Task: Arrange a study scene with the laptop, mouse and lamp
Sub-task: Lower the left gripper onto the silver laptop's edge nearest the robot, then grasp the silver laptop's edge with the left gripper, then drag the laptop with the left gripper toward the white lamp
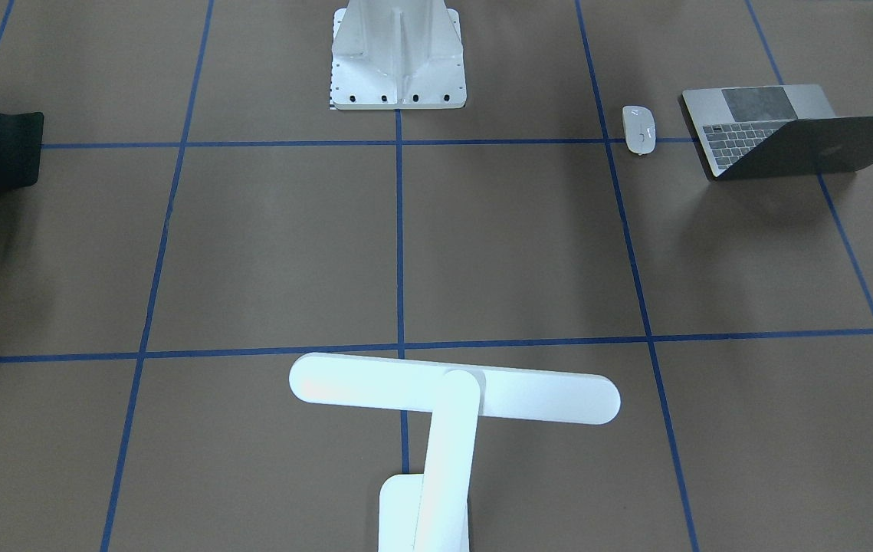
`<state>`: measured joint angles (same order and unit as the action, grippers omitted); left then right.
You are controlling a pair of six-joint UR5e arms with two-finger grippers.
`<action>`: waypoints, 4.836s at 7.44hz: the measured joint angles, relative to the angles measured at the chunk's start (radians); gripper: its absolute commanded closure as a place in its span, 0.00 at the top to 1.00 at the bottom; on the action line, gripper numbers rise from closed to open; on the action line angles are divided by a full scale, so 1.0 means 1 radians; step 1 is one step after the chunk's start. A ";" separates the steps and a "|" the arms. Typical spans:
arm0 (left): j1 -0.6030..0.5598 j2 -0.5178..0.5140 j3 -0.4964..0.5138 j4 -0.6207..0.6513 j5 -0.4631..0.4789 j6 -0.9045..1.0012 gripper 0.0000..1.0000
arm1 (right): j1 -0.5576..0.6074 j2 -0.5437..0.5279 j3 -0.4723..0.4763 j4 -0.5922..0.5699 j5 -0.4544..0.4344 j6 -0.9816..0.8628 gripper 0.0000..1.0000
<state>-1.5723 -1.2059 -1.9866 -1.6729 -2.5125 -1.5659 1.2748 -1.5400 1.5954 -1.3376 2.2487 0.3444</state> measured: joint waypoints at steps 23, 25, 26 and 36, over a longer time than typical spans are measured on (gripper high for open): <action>0.265 -0.034 0.143 -0.342 -0.157 -0.330 0.00 | -0.007 -0.051 0.061 0.002 0.013 -0.008 1.00; 0.254 -0.089 0.140 -0.314 -0.184 -0.330 0.00 | -0.011 -0.049 0.058 0.000 0.015 -0.006 1.00; 0.245 -0.142 0.140 -0.272 -0.194 -0.330 0.00 | -0.013 -0.048 0.056 -0.001 0.015 -0.005 1.00; 0.245 -0.781 0.168 0.283 -0.175 -0.383 0.00 | -0.012 -0.080 0.057 -0.013 0.043 -0.003 1.00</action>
<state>-1.3273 -1.9872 -1.8189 -1.3895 -2.6878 -1.9492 1.2624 -1.6196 1.6521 -1.3507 2.2918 0.3418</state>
